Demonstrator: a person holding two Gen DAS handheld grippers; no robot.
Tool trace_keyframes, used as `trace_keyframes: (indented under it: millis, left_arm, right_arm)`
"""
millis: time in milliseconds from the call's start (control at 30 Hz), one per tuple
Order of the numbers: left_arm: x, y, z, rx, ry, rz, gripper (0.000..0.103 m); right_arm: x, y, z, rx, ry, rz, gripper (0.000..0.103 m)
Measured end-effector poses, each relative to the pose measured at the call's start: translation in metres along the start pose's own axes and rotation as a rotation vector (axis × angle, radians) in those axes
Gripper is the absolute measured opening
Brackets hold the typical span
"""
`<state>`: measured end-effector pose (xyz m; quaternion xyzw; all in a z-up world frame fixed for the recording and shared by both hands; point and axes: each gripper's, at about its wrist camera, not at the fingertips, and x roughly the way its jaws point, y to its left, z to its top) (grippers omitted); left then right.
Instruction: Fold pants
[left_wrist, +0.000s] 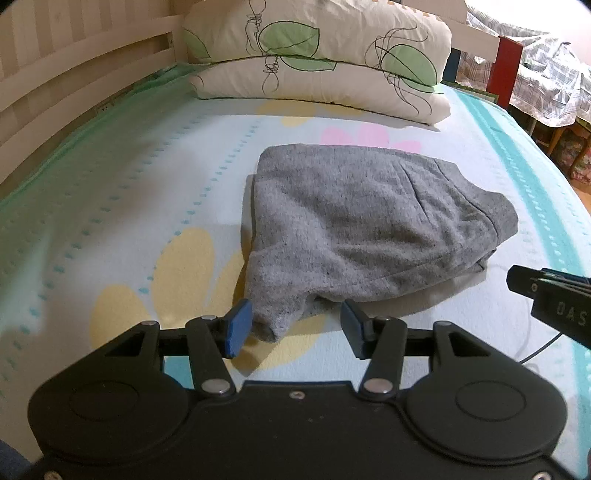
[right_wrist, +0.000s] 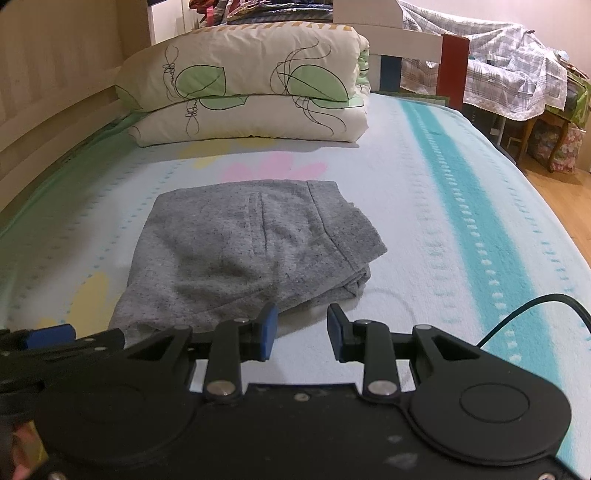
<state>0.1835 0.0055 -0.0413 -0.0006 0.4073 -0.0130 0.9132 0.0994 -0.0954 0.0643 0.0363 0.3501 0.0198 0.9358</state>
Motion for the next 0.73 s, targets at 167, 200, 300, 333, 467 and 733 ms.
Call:
trace_keyframes:
  millis: [167, 200, 300, 333, 467, 733]
  left_arm:
    - [-0.0011, -0.0003, 0.0001, 0.002, -0.005, 0.007, 0.058]
    - [-0.001, -0.0006, 0.0002, 0.004, -0.005, 0.014, 0.058]
    - [-0.0015, -0.0014, 0.0, 0.01, -0.006, 0.018, 0.058]
    - [-0.0016, -0.0017, -0.0002, 0.013, -0.007, 0.013, 0.058]
    - [-0.0022, -0.004, -0.0003, 0.028, -0.01, 0.007, 0.058]
    - [-0.0019, -0.0036, -0.0005, 0.026, -0.012, 0.009, 0.06]
  right_arm:
    - [0.0011, -0.0003, -0.0004, 0.006, 0.003, 0.006, 0.032]
    - [0.0015, -0.0005, -0.0005, 0.006, 0.005, 0.007, 0.032]
    - [0.0028, -0.0009, -0.0011, 0.005, 0.009, 0.009, 0.032]
    - [0.0031, -0.0009, -0.0014, 0.005, 0.009, 0.01, 0.032]
    - [0.0036, -0.0008, -0.0018, 0.005, 0.01, 0.012, 0.032]
    - [0.0043, -0.0007, -0.0023, 0.008, 0.01, 0.013, 0.032]
